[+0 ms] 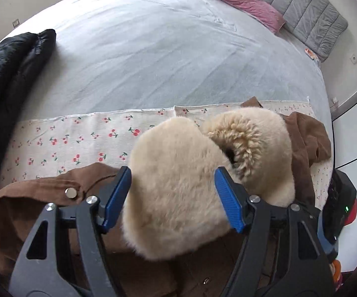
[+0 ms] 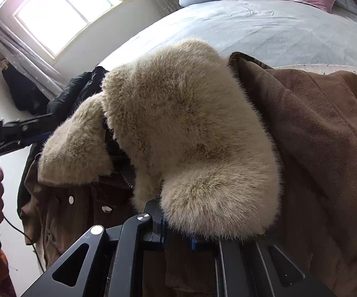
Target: Fold large clothes
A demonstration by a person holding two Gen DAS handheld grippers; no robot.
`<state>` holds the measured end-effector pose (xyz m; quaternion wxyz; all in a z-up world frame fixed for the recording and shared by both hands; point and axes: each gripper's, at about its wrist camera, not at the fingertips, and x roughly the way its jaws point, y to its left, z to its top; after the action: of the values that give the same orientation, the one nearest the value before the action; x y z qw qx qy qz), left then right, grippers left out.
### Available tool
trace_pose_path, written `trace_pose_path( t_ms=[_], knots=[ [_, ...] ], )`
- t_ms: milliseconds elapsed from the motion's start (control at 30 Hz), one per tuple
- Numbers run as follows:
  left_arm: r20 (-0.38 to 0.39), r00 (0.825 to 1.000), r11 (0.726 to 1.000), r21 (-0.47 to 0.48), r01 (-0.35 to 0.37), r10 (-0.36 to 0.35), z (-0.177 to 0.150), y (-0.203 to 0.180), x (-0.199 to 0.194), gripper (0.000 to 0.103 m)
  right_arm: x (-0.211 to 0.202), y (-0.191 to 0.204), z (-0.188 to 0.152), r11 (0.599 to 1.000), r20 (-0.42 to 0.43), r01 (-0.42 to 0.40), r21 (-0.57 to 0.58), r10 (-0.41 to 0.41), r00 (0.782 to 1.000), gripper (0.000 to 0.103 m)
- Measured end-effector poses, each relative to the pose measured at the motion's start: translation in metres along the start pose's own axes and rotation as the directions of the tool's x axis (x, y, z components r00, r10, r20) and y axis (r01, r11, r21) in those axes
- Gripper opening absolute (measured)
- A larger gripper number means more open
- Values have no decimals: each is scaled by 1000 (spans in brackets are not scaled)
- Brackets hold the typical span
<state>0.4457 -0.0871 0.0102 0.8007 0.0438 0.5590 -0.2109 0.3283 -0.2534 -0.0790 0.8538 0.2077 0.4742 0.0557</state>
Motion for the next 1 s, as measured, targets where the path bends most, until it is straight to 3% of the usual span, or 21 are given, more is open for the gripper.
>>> trace_pose_path(
  t_ms=[67, 133, 233, 300, 367, 467, 567, 600, 633, 667, 733, 800, 833, 900, 933, 967, 1000],
  knots=[
    [-58, 998, 998, -59, -23, 20, -1, 12, 21, 70, -7, -1, -2, 999, -24, 41, -27, -42, 999, 29],
    [-82, 997, 992, -130, -2, -9, -9, 27, 28, 70, -19, -4, -3, 992, -30, 119, -49, -120, 992, 36],
    [-93, 990, 976, -201, 87, -107, -16, 43, 33, 55, -50, 3, 7, 984, 69, 166, -71, -162, 984, 48],
    [-88, 983, 962, -236, 134, -158, -21, 44, 32, 33, -64, 18, 17, 979, 136, 174, -106, -159, 978, 58],
    [-64, 978, 947, -269, 176, -200, -27, 47, 29, 24, -65, 48, 33, 964, 184, 185, -191, -150, 971, 66],
    [7, 975, 939, -270, 214, -220, -38, 47, 17, 19, -43, 86, 52, 931, 199, 204, -303, -147, 969, 67],
    [99, 970, 935, -260, 242, -223, -49, 48, 6, 16, 3, 109, 68, 865, 195, 311, -394, -252, 948, 67],
    [133, 967, 937, -250, 243, -216, -53, 49, 2, 16, 17, 110, 70, 842, 189, 354, -407, -302, 934, 65],
    [162, 965, 940, -241, 242, -207, -56, 50, 0, 15, 31, 106, 74, 812, 196, 417, -409, -368, 909, 32],
    [188, 961, 941, -234, 244, -202, -56, 50, -2, 15, 36, 103, 77, 803, 197, 439, -403, -393, 898, 14],
    [255, 950, 945, -223, 238, -179, -56, 54, -13, 14, 24, 95, 92, 838, 268, 439, -325, -364, 892, 12],
    [375, 920, 959, -199, 202, -116, -48, 55, -36, 13, -1, 99, 109, 856, 381, 436, -277, -319, 868, 11],
    [449, 890, 965, -189, 180, -78, -44, 56, -51, 13, -11, 103, 118, 864, 419, 428, -265, -296, 858, 10],
    [590, 806, 970, -170, 174, -41, -38, 59, -76, 14, -24, 113, 138, 871, 487, 417, -259, -255, 835, 10],
    [625, 780, 972, -159, 175, -38, -32, 60, -80, 16, -23, 120, 147, 869, 511, 416, -269, -237, 826, 11],
    [622, 783, 979, -146, 144, -22, -21, 59, -75, 22, -17, 126, 155, 865, 523, 414, -282, -223, 823, 12],
    [593, 805, 984, -147, 98, 9, -10, 59, -64, 29, -6, 128, 163, 861, 503, 414, -294, -228, 834, 14]
  ],
)
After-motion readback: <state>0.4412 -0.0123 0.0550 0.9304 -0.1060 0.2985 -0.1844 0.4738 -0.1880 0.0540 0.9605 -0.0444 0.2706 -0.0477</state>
